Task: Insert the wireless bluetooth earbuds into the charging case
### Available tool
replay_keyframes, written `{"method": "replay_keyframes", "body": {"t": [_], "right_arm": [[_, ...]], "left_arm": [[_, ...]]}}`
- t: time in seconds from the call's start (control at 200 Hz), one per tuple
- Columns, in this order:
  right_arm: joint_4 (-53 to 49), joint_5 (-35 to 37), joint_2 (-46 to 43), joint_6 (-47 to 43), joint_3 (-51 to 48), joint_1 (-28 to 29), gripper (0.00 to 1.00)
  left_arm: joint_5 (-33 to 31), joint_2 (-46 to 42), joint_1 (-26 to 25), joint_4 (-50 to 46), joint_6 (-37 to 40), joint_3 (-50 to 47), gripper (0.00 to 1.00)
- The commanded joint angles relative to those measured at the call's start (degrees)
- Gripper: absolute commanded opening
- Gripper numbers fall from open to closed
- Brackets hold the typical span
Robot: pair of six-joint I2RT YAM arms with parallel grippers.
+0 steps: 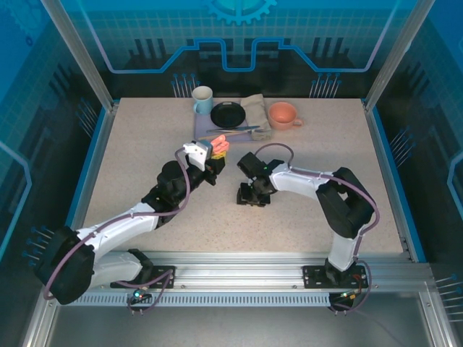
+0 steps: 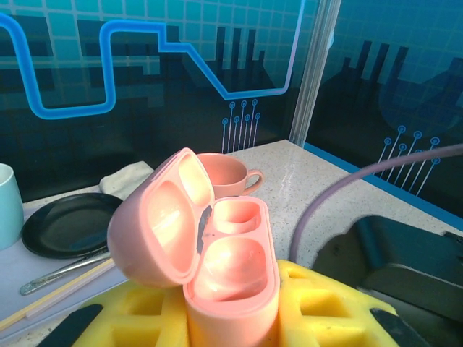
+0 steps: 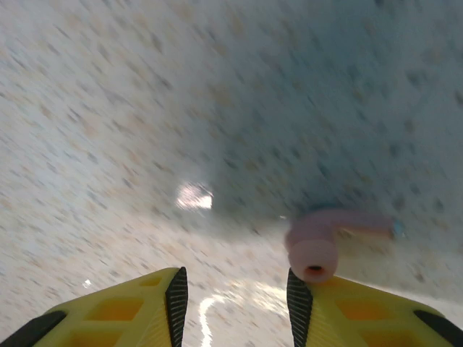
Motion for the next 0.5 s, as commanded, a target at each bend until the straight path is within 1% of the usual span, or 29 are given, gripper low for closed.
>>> {"method": "replay_keyframes", "body": {"t": [0.0,0.1,0.145,0.205,0.355,0.495], "right_arm": [[-2.0,0.2,2.0,-0.8,7.7,-0.6,0.43],[-4.5,2.2,3.1,-2.6,14.2,-1.8,0.43],[-5.2,3.9,3.3,-3.7,15.9,-2.2,0.44],[-6.0,4.0,3.8,-4.8,17.3,-3.3,0.44],[-6.7,4.8,4.6,-7.6,15.9,-5.1,0.44],[-6.9,4.9,4.4,-6.5,12.2,-5.6,0.47]], "left_arm": [[-1.1,-1.8,0.6,0.8,1.0,-0.5,0.0],[-1.2,-2.0,0.7,0.7,1.2,-0.6,0.0],[-1.2,-2.0,0.6,0.7,1.0,-0.7,0.0],[-1.3,-2.0,0.7,0.9,0.9,-0.8,0.0],[-1.1,-1.9,0.7,1.3,0.3,-1.1,0.0],[-1.1,-1.8,0.8,1.7,0.2,-1.3,0.0]]}}
